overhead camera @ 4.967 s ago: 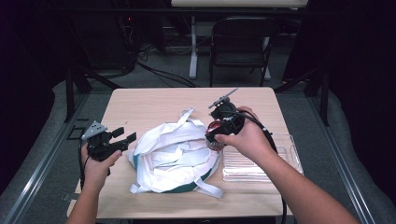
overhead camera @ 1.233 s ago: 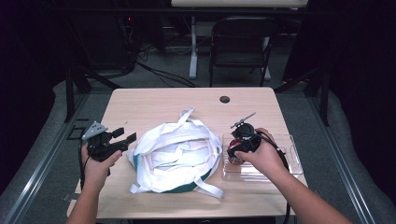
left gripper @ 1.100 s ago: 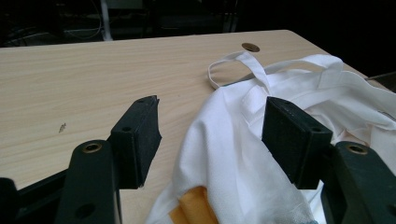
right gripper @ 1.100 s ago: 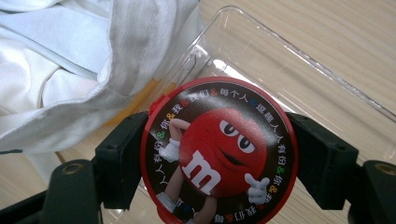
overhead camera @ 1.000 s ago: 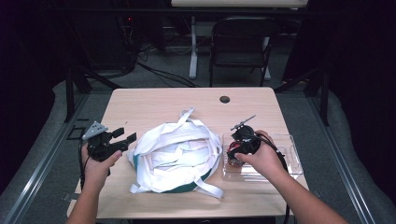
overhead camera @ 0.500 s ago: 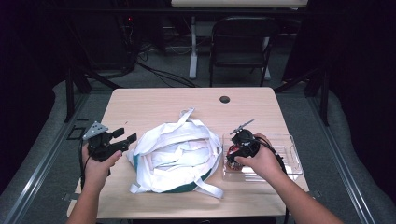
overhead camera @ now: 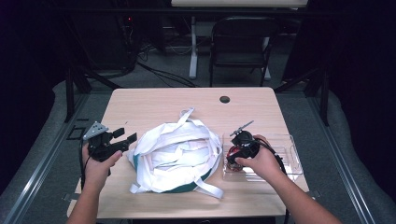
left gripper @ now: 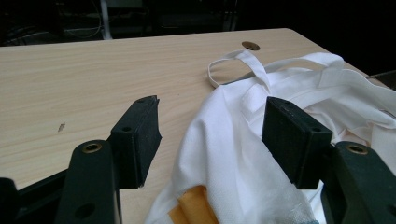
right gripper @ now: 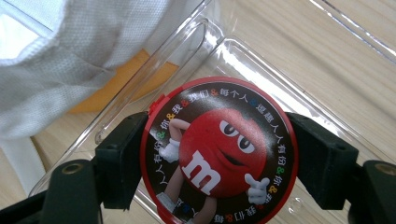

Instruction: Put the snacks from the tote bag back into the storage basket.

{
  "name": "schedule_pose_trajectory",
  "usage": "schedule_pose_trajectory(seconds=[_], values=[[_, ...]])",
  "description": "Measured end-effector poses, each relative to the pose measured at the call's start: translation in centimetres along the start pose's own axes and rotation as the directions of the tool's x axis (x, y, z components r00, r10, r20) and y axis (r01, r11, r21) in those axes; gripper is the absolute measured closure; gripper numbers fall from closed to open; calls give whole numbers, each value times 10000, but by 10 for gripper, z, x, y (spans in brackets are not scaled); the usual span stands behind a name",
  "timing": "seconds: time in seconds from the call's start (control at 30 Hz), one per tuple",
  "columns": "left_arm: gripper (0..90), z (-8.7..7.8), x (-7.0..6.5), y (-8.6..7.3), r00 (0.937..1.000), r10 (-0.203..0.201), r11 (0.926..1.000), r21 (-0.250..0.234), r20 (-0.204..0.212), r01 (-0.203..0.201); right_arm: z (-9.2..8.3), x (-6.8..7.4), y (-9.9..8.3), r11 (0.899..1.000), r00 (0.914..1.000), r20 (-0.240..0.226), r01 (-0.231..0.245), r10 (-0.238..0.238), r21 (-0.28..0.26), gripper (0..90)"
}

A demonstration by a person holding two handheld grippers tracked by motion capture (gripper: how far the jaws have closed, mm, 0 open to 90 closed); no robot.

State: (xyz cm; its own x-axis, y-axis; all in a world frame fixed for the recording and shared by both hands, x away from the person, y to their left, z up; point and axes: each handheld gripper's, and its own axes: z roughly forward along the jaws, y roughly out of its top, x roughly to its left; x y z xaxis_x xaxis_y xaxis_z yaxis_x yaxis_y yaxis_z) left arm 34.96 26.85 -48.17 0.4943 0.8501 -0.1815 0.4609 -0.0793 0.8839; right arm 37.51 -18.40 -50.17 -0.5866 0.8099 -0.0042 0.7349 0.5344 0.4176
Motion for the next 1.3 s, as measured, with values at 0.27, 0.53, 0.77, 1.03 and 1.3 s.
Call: schedule_pose_trajectory(seconds=[0.27, 0.53, 0.77, 1.03, 1.3], values=[[368, -1, 0, 0, 10000, -4, 10000, -10, 4, 4, 2, -1, -1, 9996, 9995, 50, -296, 296, 8, 251], [368, -1, 0, 0, 10000, -19, 10000, -13, 5, 19, 2, 1, -2, 9995, 9994, 137, -319, 320, -81, 250], [368, 0, -1, 0, 10000, -28, 10000, -36, 58, 28, 2, 2, -2, 9995, 9994, 156, -303, 304, -103, 250], [368, 0, -1, 0, 10000, -71, 10000, 13, 32, 71, 3, 4, -2, 9990, 9988, 261, -418, 422, -155, 249], [368, 1, -1, -1, 10000, -72, 10000, 29, 6, 72, 1, 3, -3, 9990, 9986, 273, -442, 445, -105, 249]])
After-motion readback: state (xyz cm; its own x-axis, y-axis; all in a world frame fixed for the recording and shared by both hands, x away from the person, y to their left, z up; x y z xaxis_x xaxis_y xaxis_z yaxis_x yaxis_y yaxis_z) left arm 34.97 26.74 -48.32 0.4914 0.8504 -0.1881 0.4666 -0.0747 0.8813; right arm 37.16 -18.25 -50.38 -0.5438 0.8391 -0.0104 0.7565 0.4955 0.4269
